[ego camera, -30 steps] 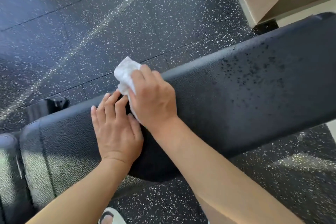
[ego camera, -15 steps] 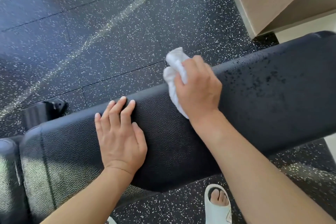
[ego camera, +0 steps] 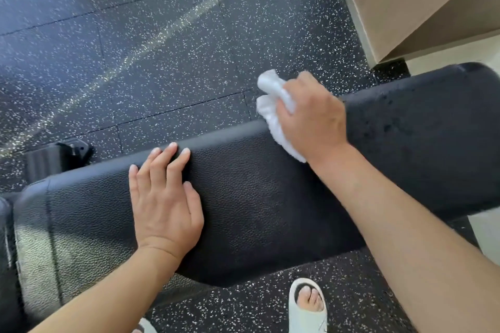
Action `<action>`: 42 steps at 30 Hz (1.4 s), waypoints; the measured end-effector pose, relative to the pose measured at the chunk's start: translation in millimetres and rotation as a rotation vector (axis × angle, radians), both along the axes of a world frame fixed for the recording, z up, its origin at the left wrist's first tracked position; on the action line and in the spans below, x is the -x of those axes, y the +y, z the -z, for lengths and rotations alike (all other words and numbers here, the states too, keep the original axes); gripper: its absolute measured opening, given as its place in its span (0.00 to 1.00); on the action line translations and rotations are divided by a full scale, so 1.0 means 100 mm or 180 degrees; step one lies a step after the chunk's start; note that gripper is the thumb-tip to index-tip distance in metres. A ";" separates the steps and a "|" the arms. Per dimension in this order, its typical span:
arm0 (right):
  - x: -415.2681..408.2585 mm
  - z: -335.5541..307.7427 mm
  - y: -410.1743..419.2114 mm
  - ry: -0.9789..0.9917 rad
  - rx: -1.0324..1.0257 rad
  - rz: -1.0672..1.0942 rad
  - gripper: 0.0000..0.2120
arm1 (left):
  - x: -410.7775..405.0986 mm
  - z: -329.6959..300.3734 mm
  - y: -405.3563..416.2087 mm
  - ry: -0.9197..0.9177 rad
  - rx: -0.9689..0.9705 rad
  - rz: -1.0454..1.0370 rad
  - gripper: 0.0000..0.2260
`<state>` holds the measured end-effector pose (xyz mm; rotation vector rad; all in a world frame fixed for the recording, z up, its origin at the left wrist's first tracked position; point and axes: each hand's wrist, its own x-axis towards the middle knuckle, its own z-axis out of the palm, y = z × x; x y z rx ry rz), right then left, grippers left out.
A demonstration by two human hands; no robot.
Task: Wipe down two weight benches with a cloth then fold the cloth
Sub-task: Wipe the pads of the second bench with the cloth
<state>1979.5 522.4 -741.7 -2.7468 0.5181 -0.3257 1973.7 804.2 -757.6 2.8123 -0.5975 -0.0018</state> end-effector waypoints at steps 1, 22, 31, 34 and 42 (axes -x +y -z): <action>0.03 0.00 -0.18 0.0081 0.0037 0.0147 0.08 | 0.00 0.00 0.00 -0.0010 -0.0005 0.0000 0.24; -0.13 -0.08 0.09 0.0806 -0.0112 -0.0287 0.17 | 0.00 -0.06 -0.03 0.0016 -0.0072 -0.0020 0.24; -0.25 -0.13 0.65 0.0799 -0.0016 0.0029 0.18 | -0.06 -0.21 0.05 0.0440 0.0173 0.0040 0.24; -0.39 -0.11 1.13 0.0784 -0.0076 -0.0167 0.18 | -0.18 -0.25 0.32 0.0567 0.0159 0.0479 0.25; -0.71 -0.12 2.34 0.0759 -0.0143 -0.0463 0.17 | -0.45 -0.34 1.64 0.0532 0.0023 0.0613 0.22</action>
